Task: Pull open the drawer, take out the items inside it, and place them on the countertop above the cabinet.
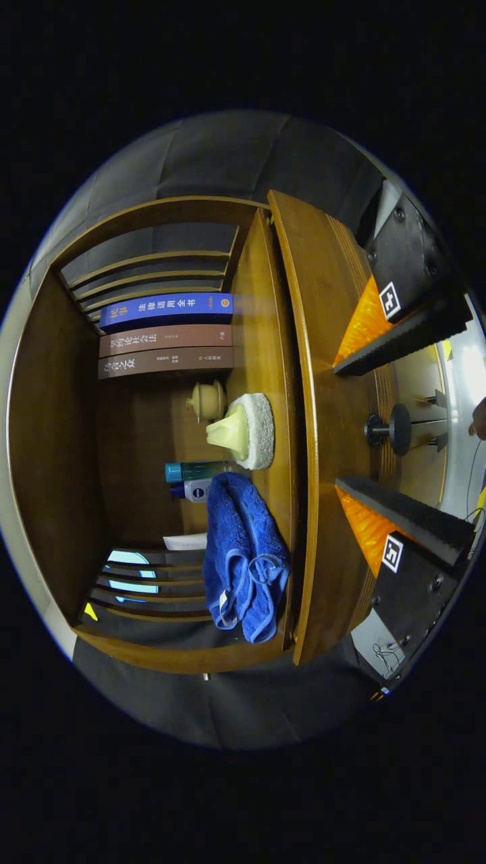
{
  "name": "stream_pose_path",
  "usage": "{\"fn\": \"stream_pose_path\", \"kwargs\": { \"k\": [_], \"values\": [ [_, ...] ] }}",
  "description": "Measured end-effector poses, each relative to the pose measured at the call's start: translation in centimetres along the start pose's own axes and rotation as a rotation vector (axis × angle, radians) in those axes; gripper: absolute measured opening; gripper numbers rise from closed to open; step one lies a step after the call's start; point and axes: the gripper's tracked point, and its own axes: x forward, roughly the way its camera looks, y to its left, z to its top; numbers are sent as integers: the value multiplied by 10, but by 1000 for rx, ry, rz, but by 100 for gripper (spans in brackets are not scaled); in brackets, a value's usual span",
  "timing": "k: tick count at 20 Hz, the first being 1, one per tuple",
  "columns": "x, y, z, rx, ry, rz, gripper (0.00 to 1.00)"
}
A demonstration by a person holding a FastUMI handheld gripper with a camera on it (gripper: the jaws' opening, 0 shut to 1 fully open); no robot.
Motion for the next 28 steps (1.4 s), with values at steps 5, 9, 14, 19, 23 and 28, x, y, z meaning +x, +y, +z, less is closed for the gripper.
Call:
{"fn": "stream_pose_path", "kwargs": {
  "k": [5,9,14,19,23,28],
  "values": [
    [11,-1,3,5,5,1,99],
    [11,-2,2,6,-1,2,100],
    [5,-1,5,1,0,3,100],
    [-23,0,20,4,-6,14,100],
    [-56,-6,55,-25,-38,9,100],
    [-100,-8,127,0,-113,22,100]
  ]
}}
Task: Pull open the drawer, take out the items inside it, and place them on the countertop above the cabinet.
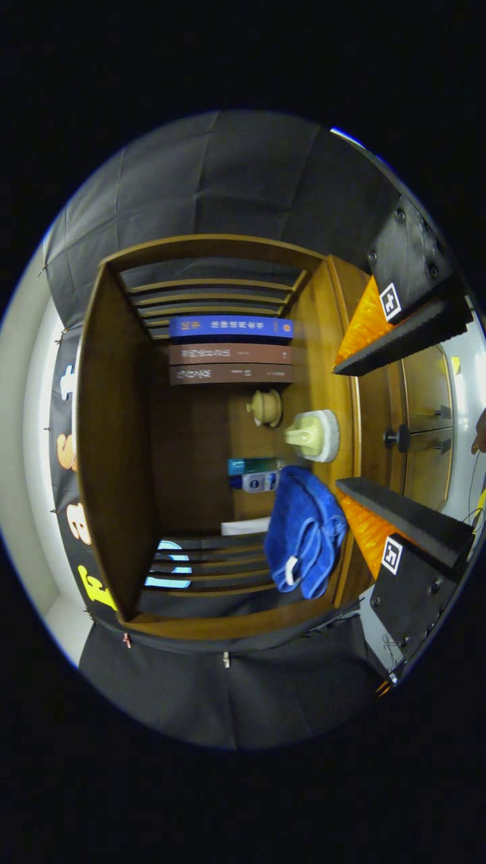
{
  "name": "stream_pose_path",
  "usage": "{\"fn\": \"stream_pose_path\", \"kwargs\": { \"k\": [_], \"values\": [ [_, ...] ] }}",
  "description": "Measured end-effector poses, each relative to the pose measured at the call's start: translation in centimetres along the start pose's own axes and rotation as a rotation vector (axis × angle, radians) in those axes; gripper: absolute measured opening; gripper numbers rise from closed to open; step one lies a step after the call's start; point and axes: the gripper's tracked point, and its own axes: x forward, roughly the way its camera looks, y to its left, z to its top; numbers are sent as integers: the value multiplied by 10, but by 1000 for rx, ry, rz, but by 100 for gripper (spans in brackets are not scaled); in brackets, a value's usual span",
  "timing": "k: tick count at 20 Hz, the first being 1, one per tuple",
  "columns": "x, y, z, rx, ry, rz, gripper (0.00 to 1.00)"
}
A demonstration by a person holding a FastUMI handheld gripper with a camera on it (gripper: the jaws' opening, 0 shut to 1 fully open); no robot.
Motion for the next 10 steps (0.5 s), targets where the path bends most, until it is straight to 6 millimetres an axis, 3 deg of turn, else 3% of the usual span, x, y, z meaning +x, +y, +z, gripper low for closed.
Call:
{"fn": "stream_pose_path", "kwargs": {
  "k": [5,10],
  "values": [
    [-33,12,62,12,-31,61,100],
    [-57,17,95,-32,-63,77,100]
  ]
}}
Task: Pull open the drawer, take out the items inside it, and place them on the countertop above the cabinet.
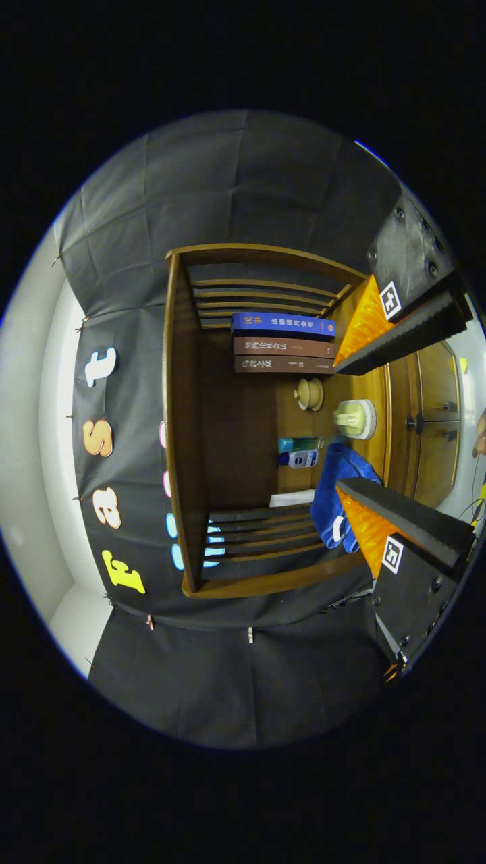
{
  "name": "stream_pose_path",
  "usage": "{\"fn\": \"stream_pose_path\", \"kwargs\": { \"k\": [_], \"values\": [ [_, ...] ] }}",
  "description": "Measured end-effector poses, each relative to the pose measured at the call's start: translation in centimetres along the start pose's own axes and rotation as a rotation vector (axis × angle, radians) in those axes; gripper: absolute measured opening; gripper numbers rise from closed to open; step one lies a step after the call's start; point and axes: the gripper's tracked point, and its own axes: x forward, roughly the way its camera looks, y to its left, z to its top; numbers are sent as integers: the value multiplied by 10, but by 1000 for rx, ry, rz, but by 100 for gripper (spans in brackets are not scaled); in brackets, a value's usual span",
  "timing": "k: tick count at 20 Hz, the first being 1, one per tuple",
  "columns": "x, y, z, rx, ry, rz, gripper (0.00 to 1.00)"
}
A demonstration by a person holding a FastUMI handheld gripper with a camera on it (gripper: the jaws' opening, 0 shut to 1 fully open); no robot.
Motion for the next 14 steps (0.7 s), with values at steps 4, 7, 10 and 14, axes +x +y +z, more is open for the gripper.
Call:
{"fn": "stream_pose_path", "kwargs": {
  "k": [4,7,10,14],
  "values": [
    [-14,2,19,-3,-24,7,100],
    [-20,1,25,-21,-38,8,100],
    [-25,3,26,-16,-43,11,100],
    [-27,1,27,-16,-45,11,100]
  ]
}}
